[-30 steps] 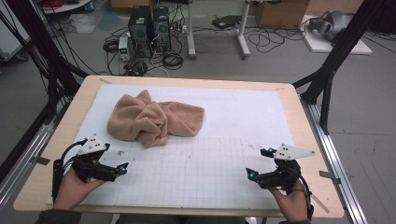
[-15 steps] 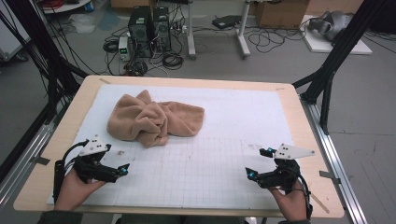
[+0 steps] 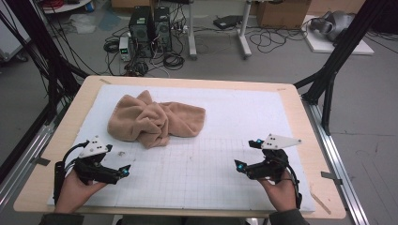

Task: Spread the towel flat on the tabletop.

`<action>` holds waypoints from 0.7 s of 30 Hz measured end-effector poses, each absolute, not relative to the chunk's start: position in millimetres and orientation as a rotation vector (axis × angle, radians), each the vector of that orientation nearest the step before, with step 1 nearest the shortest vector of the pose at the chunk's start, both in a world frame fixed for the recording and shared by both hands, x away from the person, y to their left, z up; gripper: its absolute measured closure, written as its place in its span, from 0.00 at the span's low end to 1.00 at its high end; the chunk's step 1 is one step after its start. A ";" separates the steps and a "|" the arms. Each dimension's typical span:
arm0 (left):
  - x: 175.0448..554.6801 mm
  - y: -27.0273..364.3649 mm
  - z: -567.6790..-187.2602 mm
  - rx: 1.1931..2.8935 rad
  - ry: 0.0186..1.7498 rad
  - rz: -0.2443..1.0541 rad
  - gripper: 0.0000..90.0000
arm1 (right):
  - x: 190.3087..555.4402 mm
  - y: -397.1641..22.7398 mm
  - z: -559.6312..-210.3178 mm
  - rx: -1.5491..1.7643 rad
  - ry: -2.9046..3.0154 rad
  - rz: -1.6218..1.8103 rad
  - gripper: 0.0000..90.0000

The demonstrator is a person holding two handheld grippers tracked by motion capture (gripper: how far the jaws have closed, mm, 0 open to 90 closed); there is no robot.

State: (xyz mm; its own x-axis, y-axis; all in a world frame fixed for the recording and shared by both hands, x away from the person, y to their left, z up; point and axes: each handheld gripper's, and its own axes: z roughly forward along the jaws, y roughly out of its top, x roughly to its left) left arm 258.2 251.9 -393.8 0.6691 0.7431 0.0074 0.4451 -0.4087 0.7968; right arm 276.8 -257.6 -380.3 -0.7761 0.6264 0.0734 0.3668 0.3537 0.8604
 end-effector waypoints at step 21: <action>255.2 257.2 -390.8 2.052 0.913 0.470 0.02 | 315.6 -200.7 -360.4 0.772 2.436 1.387 0.09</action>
